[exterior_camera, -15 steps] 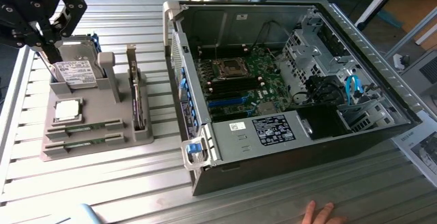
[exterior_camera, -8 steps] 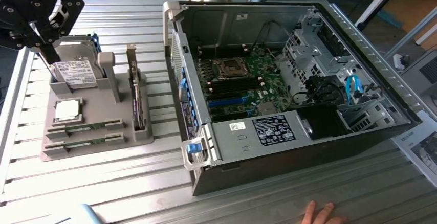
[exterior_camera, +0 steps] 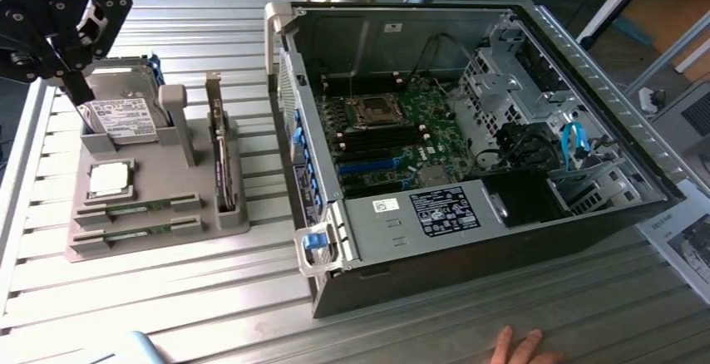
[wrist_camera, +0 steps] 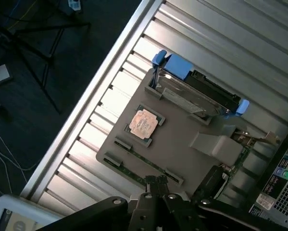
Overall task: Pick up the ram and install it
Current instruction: 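Pick up the ram and move it above insertion slot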
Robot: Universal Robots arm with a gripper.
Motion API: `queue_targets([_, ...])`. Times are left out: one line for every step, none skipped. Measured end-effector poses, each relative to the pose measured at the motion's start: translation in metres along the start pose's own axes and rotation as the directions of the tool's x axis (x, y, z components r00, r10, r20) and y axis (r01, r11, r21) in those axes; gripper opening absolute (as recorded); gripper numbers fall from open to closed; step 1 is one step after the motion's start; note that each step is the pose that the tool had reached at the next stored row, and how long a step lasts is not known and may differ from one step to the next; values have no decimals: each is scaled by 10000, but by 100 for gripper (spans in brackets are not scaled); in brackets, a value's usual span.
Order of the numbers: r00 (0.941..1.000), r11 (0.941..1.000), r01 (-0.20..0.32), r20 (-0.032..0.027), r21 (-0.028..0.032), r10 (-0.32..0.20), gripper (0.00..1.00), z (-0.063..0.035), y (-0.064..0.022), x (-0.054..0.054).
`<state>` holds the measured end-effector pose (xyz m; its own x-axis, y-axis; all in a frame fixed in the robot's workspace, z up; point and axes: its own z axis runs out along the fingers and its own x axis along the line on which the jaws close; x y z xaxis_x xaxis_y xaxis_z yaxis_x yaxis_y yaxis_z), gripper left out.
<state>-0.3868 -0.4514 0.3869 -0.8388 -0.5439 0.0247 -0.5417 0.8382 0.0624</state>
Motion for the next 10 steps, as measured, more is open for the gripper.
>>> queue_targets([9998,9998,203,-41,-13,-203,11,0,0,0])
queue_targets([9995,9995,308,-63,-21,-308,11,0,0,0])
queue_targets([9991,9991,418,-85,-29,-418,11,0,0,0])
queue_targets([9984,9985,551,-111,-39,-551,11,0,0,0])
queue_targets([9978,9979,651,-131,-47,-652,11,0,0,0])
queue_targets([9970,9971,759,-152,-55,-760,11,0,0,0])
queue_targets([9962,9963,852,-170,-63,-853,11,0,0,0])
queue_targets([9956,9958,914,-182,-67,-915,11,0,0,0])
queue_targets([9955,9956,931,-184,-67,-932,11,-1,0,0])
queue_targets([9955,9956,933,-185,-68,-934,11,-1,0,0])
